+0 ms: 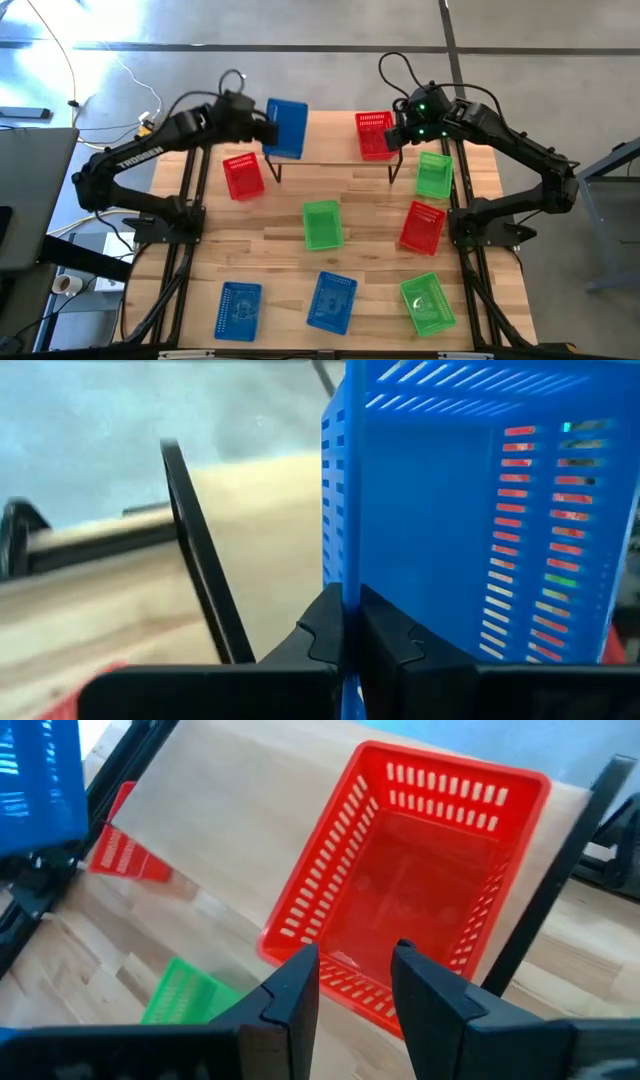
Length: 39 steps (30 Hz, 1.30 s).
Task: Stack baskets on shelf by color
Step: Put the top blue bin on the shelf
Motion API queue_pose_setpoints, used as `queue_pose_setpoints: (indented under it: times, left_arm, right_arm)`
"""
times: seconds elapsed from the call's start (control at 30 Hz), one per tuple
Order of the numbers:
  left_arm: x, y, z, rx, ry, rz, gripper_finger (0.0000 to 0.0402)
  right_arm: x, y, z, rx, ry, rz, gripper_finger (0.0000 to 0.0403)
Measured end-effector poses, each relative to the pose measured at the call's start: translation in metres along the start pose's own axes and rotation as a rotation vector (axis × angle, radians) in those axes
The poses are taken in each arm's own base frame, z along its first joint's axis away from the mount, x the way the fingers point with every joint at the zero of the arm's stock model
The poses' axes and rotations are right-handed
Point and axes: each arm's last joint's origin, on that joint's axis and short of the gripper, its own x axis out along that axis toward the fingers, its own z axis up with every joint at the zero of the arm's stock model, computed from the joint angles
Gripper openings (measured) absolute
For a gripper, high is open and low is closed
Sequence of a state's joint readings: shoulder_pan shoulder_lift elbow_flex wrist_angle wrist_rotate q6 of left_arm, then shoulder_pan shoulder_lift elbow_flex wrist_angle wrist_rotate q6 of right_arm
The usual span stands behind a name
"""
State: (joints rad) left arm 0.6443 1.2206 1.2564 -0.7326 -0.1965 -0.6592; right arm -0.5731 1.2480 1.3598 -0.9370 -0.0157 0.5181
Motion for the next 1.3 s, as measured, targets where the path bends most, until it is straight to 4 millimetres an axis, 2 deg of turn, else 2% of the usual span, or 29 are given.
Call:
queue_pose_setpoints:
  times: [0.13,0.27,0.43,0.63,0.93,1.3]
  left_arm:
    - [0.008,0.011,0.014,-0.033,-0.020,-0.031,0.0001]
    - [0.021,0.018,0.020,-0.054,0.007,-0.045,0.0001]
    - [0.042,0.020,0.020,-0.058,0.071,-0.054,0.0001]
    - [0.058,0.021,0.018,-0.068,0.130,-0.054,0.0001]
    - [0.071,0.024,0.009,-0.111,0.212,0.012,0.0001]
    - [0.069,0.025,0.002,-0.166,0.233,0.088,0.0001]
  right_arm:
    - [0.000,-0.001,0.000,0.004,-0.016,-0.027,0.0113]
    - [0.000,0.000,0.001,0.009,-0.025,-0.023,0.0113]
    - [0.000,0.001,0.003,0.048,-0.043,-0.012,0.0113]
    - [0.000,0.001,0.003,0.066,-0.043,-0.014,0.0113]
    - [0.000,0.001,0.003,0.111,-0.043,-0.013,0.0113]
    - [0.000,0.001,0.003,0.087,-0.041,-0.010,0.0113]
